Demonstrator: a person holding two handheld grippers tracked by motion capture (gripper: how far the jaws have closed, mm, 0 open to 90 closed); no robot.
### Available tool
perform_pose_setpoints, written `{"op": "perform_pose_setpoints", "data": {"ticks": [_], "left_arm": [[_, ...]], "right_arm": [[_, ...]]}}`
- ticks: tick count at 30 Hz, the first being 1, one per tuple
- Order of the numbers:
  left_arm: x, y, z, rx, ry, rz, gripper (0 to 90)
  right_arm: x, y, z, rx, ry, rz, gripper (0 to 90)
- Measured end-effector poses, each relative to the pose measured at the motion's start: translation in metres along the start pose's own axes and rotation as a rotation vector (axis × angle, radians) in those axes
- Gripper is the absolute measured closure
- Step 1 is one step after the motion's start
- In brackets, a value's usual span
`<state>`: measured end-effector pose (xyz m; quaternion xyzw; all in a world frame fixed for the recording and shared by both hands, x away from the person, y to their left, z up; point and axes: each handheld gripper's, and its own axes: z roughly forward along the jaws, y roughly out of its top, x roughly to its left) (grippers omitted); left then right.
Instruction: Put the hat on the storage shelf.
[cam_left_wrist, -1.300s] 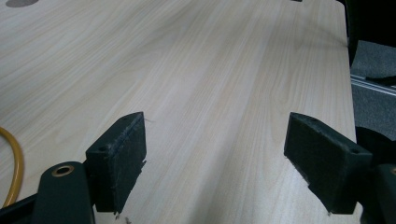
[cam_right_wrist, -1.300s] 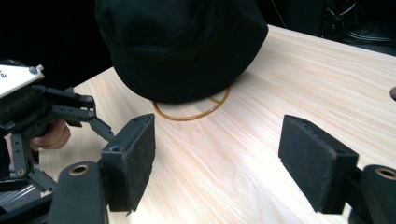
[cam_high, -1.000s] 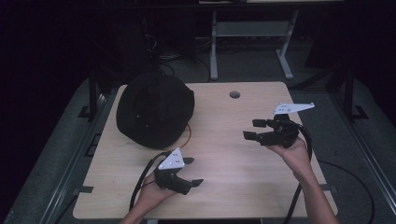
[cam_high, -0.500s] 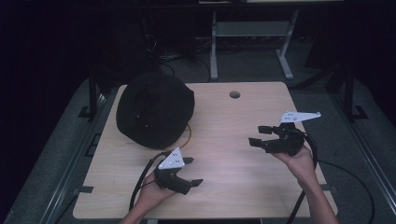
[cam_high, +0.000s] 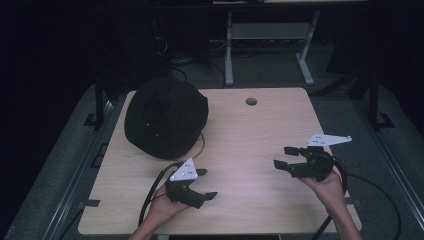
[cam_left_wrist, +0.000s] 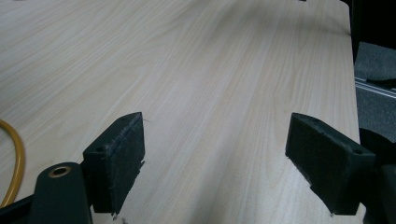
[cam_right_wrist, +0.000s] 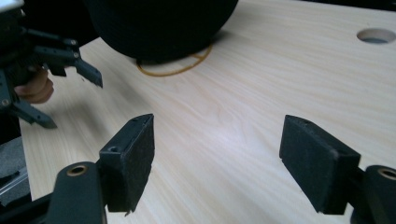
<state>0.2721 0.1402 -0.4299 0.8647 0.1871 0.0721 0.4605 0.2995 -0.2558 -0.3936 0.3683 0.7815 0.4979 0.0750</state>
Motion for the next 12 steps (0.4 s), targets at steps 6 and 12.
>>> {"op": "perform_pose_setpoints", "data": {"ticks": [6,12], "left_arm": [[-0.001,0.000,0.003,-0.002,0.004,-0.001,19.1],[-0.001,0.001,0.002,-0.011,0.002,-0.005,19.1]], "right_arm": [[0.002,-0.021,-0.009,-0.003,-0.024,0.008,26.1],[0.010,-0.042,-0.015,-0.040,-0.049,0.012,24.3]]}}
